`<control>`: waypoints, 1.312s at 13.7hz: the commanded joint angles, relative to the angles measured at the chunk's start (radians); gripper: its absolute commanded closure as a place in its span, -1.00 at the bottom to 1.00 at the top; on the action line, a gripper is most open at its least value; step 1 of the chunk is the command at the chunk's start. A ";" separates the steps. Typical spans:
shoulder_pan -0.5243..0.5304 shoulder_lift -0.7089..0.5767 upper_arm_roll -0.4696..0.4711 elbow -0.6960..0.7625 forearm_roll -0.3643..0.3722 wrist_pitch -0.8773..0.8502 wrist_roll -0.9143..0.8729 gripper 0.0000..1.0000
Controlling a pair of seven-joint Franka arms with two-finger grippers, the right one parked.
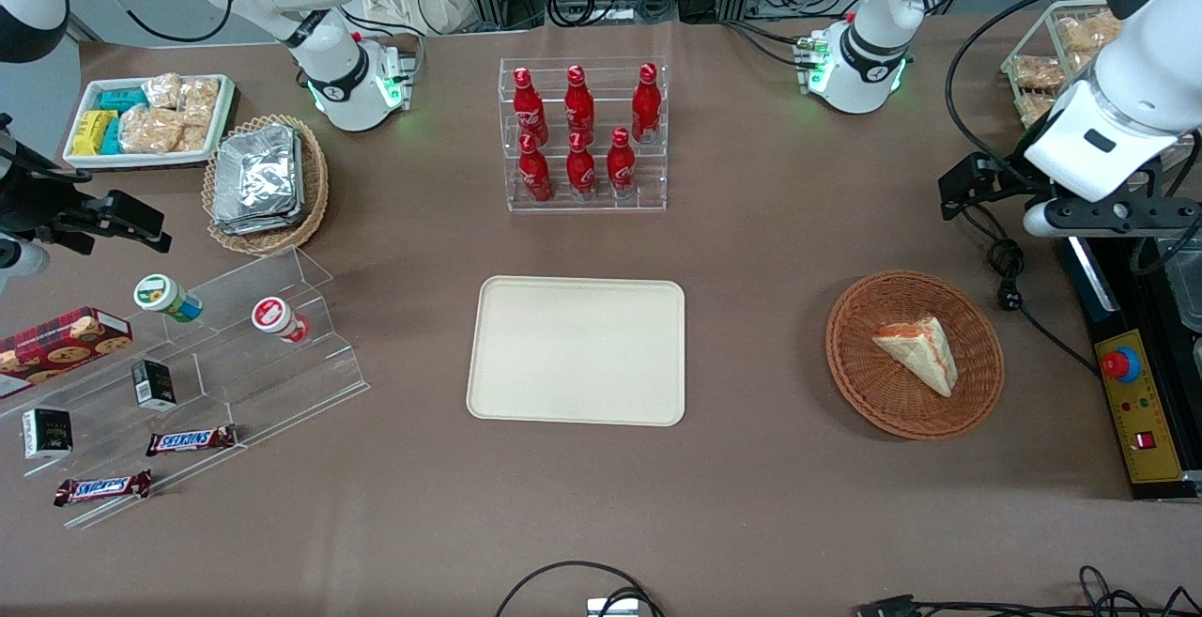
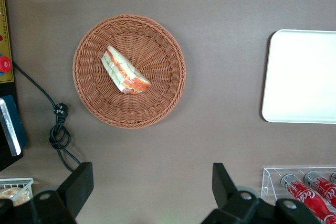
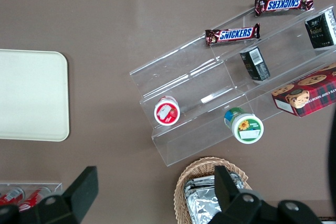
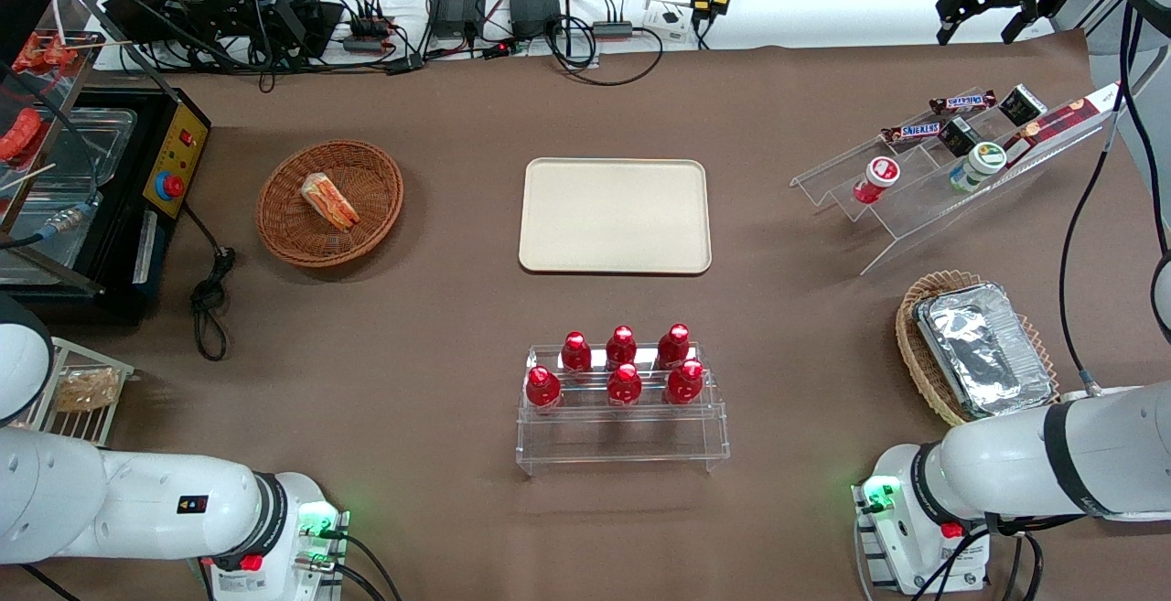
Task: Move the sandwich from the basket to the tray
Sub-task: 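Move the left gripper down over the wrapped sandwich in the wicker basket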
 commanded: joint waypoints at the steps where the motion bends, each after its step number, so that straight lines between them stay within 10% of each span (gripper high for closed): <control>1: 0.018 -0.026 -0.018 -0.023 0.013 0.001 0.008 -1.00; 7: 0.021 -0.012 0.005 -0.096 0.101 0.174 0.003 -1.00; 18: 0.019 0.252 0.129 -0.340 0.084 0.646 -0.560 -1.00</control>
